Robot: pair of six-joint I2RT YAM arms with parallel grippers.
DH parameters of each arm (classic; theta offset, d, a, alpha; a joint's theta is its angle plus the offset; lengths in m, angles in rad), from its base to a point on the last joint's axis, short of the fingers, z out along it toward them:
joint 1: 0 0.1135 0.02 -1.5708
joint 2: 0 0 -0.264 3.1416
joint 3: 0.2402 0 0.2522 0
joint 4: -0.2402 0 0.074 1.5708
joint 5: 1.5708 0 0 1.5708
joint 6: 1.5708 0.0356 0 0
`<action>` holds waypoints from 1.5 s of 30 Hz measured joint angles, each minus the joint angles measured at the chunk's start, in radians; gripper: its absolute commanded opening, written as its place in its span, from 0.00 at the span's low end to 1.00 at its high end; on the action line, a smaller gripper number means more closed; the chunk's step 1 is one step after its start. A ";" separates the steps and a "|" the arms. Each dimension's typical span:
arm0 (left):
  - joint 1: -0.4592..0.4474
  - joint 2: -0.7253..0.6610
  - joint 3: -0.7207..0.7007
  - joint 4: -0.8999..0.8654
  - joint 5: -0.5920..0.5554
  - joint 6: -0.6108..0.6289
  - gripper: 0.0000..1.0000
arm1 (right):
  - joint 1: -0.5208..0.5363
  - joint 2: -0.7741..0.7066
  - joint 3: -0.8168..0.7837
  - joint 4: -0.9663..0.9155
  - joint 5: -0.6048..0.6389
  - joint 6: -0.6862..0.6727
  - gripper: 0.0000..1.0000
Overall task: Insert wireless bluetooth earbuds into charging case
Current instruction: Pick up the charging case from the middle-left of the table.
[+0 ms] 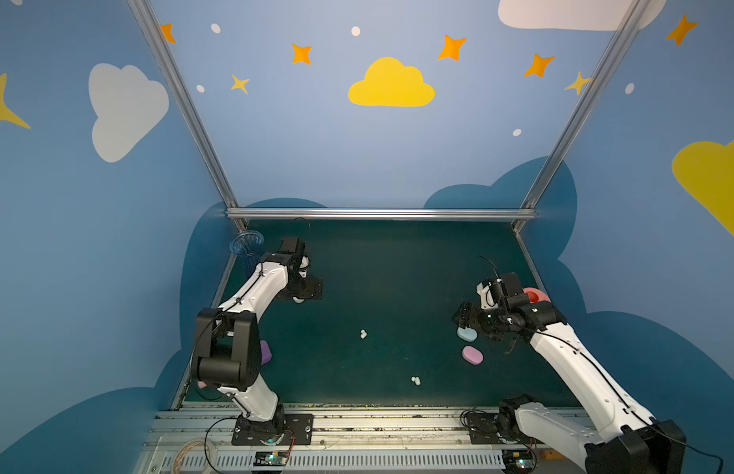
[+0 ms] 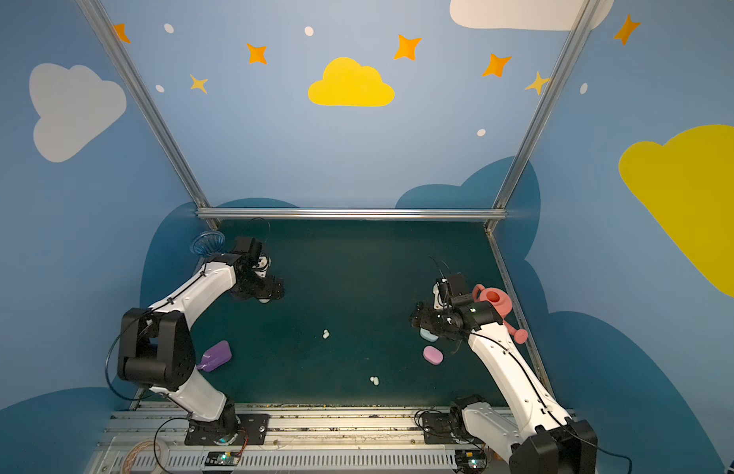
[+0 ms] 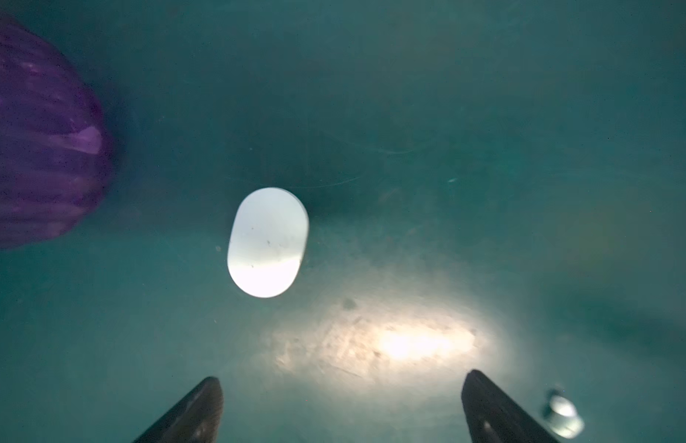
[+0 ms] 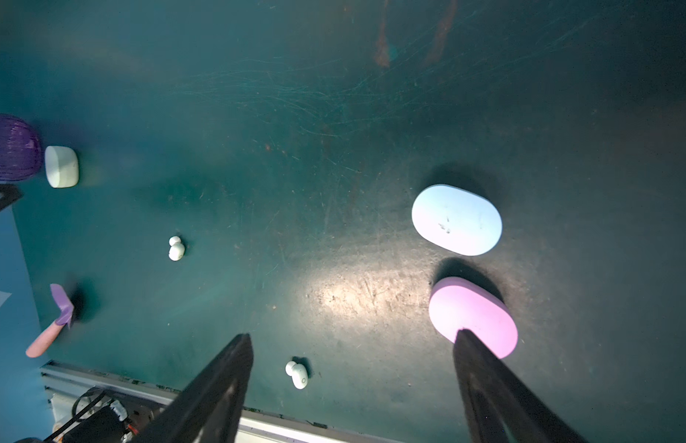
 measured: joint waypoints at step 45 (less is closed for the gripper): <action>0.074 0.285 0.126 0.072 -0.016 0.177 0.53 | -0.006 -0.044 0.029 0.006 -0.035 0.001 0.81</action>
